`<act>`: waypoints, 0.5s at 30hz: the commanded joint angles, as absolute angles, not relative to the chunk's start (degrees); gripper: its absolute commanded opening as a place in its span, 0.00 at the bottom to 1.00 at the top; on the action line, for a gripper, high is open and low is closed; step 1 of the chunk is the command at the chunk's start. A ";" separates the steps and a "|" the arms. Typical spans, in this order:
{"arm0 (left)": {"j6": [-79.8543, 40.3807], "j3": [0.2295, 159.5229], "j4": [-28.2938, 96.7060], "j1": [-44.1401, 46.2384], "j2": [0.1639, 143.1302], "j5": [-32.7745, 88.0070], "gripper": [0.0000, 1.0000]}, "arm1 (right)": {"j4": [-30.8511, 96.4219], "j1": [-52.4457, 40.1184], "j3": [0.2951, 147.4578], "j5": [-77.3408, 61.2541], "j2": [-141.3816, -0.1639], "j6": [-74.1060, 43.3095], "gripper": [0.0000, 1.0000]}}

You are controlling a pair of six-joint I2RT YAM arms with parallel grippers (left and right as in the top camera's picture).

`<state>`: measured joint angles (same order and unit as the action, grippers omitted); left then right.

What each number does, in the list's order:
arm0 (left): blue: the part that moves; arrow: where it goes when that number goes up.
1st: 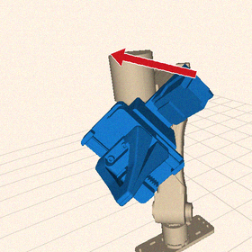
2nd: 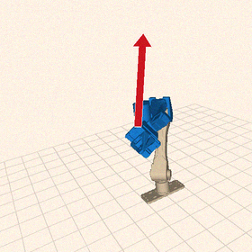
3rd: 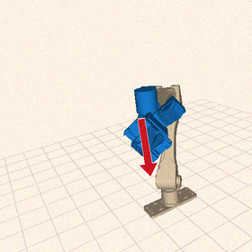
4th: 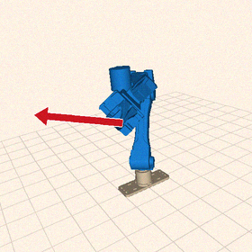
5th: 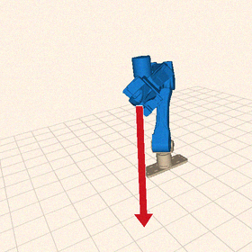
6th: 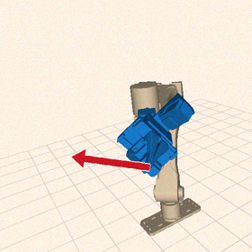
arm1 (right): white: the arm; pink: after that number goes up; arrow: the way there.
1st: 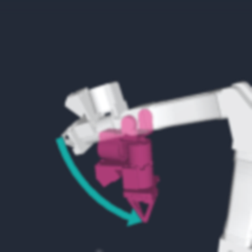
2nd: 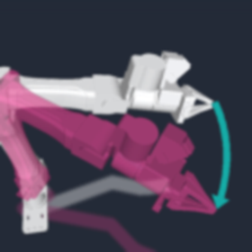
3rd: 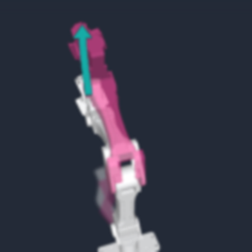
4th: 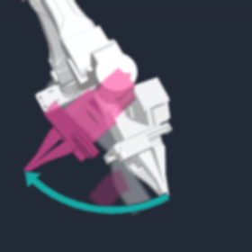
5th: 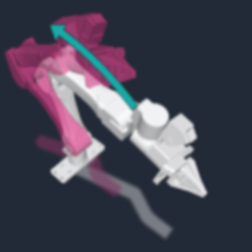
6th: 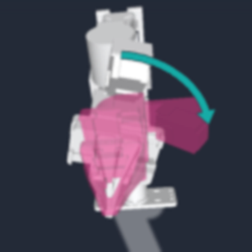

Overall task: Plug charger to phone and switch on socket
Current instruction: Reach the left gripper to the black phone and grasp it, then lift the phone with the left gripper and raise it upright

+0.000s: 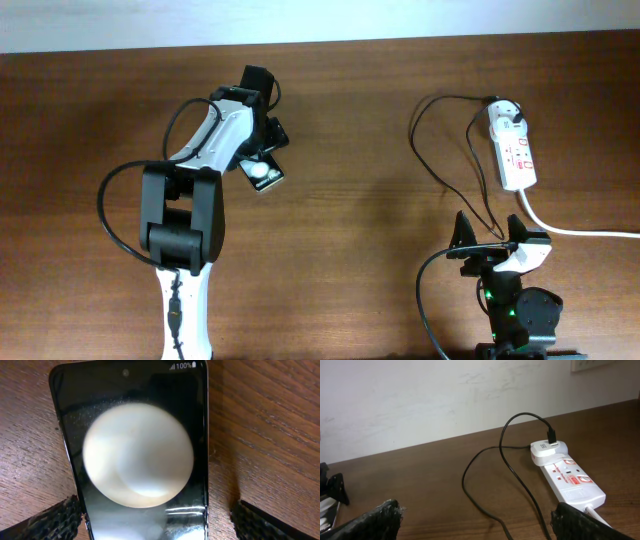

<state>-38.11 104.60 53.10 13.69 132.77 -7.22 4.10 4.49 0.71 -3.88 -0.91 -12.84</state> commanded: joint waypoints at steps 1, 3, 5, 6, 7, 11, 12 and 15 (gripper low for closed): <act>-36.38 104.18 53.69 13.63 135.04 -6.90 0.99 | 4.27 4.51 0.32 -3.36 -0.51 -12.25 0.99; -36.42 104.18 54.59 13.61 135.04 -6.90 0.99 | 4.27 4.51 0.32 -3.36 -0.51 -12.25 0.99; -37.87 104.18 56.27 13.63 135.04 -6.87 0.99 | 4.27 4.51 0.32 -3.38 -0.51 -12.25 0.99; -38.13 104.18 57.14 13.63 135.04 -6.61 0.99 | 4.27 4.51 0.32 -3.38 -0.51 -12.25 0.99; -38.11 104.18 57.39 13.63 135.04 -6.46 0.99 | 4.27 4.51 0.32 -3.38 -0.51 -12.25 0.99; -38.13 104.18 56.23 13.63 135.04 -5.78 0.99 | 4.27 4.51 0.32 -3.36 -0.51 -12.25 0.99; -38.13 104.18 56.01 13.63 135.04 -5.78 0.99 | 4.27 4.51 0.32 -3.38 -0.51 -12.25 0.99; -38.13 104.18 55.59 13.61 135.04 -5.82 0.99 | 4.27 4.51 0.32 -3.36 -0.51 -12.25 0.99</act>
<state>-38.15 104.90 55.86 13.69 132.77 -6.17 4.10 4.51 0.71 -3.88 -0.91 -12.84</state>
